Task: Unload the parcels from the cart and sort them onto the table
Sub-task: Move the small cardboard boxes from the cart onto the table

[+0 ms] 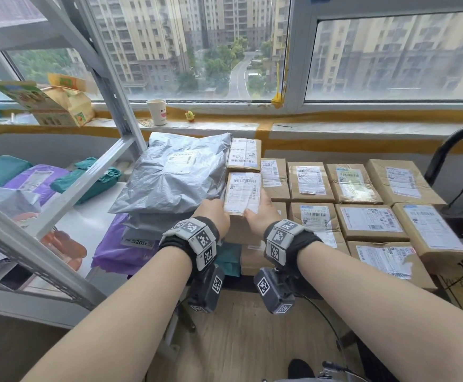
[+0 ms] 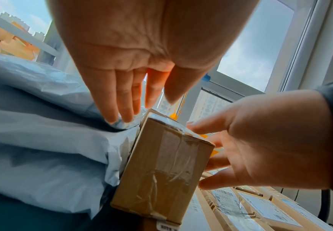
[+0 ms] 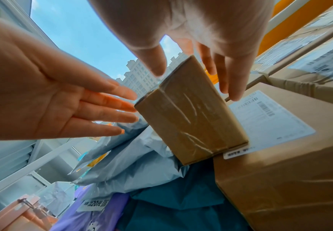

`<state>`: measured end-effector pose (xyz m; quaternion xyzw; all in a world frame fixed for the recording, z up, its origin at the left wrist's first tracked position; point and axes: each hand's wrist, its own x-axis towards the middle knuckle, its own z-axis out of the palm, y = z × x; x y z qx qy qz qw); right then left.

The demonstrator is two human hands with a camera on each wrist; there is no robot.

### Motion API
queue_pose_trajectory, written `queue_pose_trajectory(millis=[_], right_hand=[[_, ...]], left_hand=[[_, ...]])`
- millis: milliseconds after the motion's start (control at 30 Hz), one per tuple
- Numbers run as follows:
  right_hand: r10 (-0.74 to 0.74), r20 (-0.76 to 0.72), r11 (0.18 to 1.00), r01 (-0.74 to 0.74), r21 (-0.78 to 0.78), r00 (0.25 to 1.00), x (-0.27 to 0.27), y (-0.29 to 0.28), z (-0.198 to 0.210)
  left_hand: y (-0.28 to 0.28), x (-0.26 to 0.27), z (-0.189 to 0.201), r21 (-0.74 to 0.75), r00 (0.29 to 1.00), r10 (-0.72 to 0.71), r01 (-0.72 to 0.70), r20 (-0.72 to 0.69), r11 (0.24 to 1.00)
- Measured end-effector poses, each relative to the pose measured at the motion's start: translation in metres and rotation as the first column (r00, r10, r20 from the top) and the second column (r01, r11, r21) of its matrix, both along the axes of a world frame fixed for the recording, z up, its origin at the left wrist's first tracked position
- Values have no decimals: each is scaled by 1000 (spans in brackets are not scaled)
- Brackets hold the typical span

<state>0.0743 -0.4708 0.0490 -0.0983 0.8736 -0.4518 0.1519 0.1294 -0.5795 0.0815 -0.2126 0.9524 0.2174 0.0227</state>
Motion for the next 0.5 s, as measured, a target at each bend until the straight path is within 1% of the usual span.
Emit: queue_pose_trajectory(millis=[100,200,300,367,500], right_hand=[[-25,-12,1000,25,10,1000,1,10,7],[-44,-46,993,49,104,998,2,27,15],[-58,-103,985,73,158,993,4,51,19],[-69,-131,975,95,199,989,5,72,22],[-68,-167,943,118,313,984,-1,121,30]], left_hand=[[5,0,5,-67,999,-21,19,-27,998],[17,-1,13,-156,994,-83,72,-66,985],[37,-6,21,-238,984,-161,138,-78,961],[55,-10,25,-259,973,-222,200,-60,945],[100,-18,34,-235,951,-307,291,-31,927]])
